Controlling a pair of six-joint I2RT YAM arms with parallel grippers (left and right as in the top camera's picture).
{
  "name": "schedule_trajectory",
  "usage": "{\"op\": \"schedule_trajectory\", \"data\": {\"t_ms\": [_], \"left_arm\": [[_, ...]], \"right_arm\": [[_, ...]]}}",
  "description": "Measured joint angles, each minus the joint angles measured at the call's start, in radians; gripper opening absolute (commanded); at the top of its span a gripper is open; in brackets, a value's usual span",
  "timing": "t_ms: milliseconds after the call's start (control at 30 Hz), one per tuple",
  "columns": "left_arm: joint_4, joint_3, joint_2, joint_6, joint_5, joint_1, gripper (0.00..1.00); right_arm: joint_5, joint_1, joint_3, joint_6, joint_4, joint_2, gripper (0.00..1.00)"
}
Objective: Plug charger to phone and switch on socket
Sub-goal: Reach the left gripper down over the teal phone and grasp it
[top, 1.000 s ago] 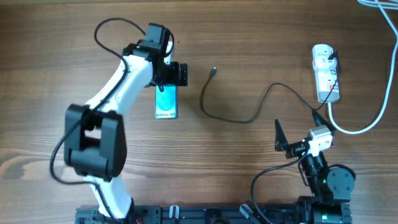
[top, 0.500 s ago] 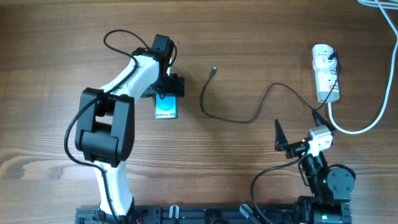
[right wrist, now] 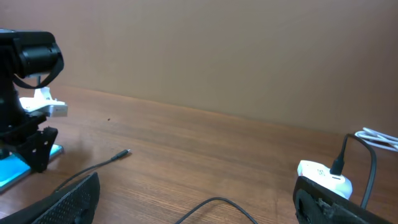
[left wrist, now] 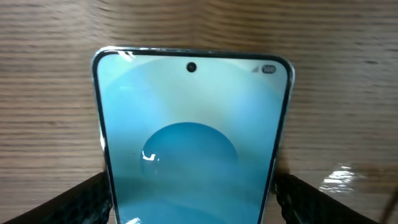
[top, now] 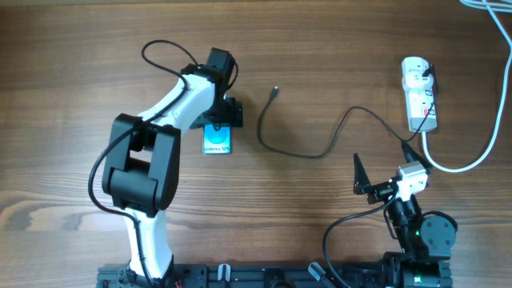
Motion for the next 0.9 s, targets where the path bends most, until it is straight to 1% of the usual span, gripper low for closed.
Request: {"op": "schedule_trajectory", "data": {"t_ms": [100,200,533,700,900], "left_arm": [[0.0,0.0,0.0,-0.018,0.0,-0.011,0.84],[0.0,0.0,0.0,-0.026,0.0,-0.012,0.81],[0.0,0.0,0.0,-0.028,0.0,-0.012,0.75],[-0.004,0.0,-0.001,-0.029,-0.001,-0.012,0.75],[-0.137,0.063,0.014,-0.034,0.001,-0.013,0.72]], "right_arm": [[0.0,0.0,0.0,0.0,0.0,0.0,1.0],[0.0,0.0,0.0,0.0,0.0,0.0,1.0],[0.0,0.0,0.0,0.0,0.0,0.0,1.0],[0.0,0.0,0.0,0.0,0.0,0.0,1.0],[0.0,0.0,0.0,0.0,0.0,0.0,1.0]]}}
